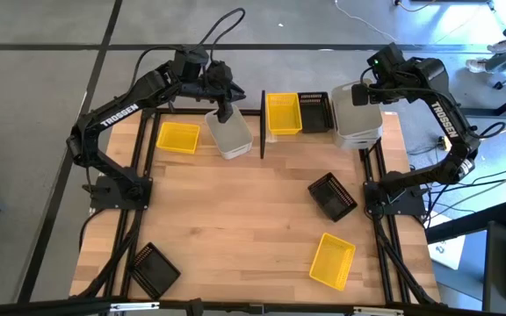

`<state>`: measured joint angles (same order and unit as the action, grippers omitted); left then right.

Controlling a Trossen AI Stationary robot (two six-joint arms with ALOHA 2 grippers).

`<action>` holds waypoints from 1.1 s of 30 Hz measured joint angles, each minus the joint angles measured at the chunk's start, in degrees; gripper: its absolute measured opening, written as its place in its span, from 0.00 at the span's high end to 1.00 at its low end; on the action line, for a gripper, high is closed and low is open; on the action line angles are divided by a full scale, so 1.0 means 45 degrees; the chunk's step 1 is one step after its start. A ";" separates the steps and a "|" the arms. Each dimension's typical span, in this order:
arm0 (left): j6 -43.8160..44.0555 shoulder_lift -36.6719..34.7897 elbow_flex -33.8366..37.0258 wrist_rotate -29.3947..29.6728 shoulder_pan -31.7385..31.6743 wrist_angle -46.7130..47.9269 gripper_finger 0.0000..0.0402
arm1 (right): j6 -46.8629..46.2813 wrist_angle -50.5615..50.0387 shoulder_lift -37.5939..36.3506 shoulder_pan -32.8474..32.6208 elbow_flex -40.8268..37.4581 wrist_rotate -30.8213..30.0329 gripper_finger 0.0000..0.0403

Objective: Stack baskets on shelf by color
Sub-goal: Stack the bottom white bin on top of the white bin on the shelf

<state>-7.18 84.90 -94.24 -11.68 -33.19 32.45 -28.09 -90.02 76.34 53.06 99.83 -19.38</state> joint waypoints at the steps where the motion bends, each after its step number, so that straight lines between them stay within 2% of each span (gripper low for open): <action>1: 0.0000 0.0000 0.0000 0.0000 0.0000 0.0000 0.84 | -0.0002 0.0000 0.0000 0.0000 0.0000 0.0000 0.83; 13: -0.0253 0.0000 0.0000 0.0000 0.0000 -0.0005 0.84 | 0.0080 0.0005 -0.0038 0.0000 -0.0001 -0.0235 0.83; 23: -0.0243 -0.0005 0.0000 0.0000 -0.0005 -0.0010 0.84 | 0.3184 -0.0005 -0.1283 -0.0994 -0.0005 0.0678 0.83; 26: -0.0238 -0.0005 0.0000 0.0000 0.0000 -0.0010 0.84 | 0.4806 -0.0004 -0.1720 -0.1415 -0.0005 0.1584 0.83; 33: -0.0228 -0.0005 0.0000 -0.0016 -0.0005 -0.0010 0.84 | 0.9673 -0.0006 -0.2705 -0.2054 0.0000 0.5491 0.83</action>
<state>-8.21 84.88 -94.24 -11.76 -33.21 32.40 15.44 -90.04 64.16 43.82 99.83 5.33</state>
